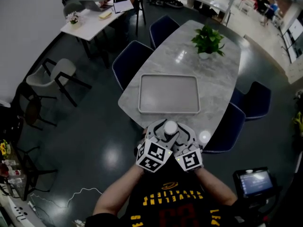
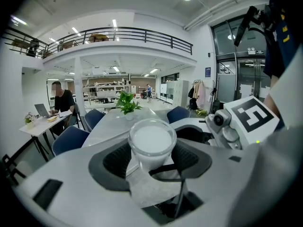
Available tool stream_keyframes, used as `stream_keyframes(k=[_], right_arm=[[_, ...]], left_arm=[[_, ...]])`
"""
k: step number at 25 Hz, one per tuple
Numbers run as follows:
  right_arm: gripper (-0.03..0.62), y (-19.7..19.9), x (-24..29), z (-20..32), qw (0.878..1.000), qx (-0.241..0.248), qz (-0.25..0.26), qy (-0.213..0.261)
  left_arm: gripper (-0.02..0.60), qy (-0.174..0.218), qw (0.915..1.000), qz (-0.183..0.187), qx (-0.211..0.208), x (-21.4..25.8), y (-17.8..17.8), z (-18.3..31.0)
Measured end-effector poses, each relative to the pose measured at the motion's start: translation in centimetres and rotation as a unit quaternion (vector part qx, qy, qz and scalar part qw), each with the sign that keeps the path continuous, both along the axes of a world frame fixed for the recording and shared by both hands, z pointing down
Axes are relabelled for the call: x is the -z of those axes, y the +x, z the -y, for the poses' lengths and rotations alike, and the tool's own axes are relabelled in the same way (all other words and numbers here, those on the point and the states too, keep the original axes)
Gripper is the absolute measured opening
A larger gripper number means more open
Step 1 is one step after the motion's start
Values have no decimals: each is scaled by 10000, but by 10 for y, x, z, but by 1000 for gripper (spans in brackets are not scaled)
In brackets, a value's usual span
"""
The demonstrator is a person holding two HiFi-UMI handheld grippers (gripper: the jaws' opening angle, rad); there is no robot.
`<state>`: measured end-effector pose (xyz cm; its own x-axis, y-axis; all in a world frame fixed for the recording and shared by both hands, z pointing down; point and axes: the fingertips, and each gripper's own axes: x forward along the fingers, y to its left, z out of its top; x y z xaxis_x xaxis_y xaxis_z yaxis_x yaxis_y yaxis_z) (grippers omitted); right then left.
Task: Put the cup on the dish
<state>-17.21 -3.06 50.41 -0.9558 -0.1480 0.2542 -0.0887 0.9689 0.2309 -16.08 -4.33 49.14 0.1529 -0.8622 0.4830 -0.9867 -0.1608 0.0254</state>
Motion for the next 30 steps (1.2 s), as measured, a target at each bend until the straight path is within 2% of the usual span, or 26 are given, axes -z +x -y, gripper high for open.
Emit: stream_keyframes(k=[11,30], right_arm=[[219,-34,-22,75,9998,-24,-77,-162],[218,-82,-92,146,9969,-62,-685,-370]], left_arm=[[264,-143,9999,-76,-58,-22,-33,75],[264,-732,9972,135,-2,-91,-82,146]])
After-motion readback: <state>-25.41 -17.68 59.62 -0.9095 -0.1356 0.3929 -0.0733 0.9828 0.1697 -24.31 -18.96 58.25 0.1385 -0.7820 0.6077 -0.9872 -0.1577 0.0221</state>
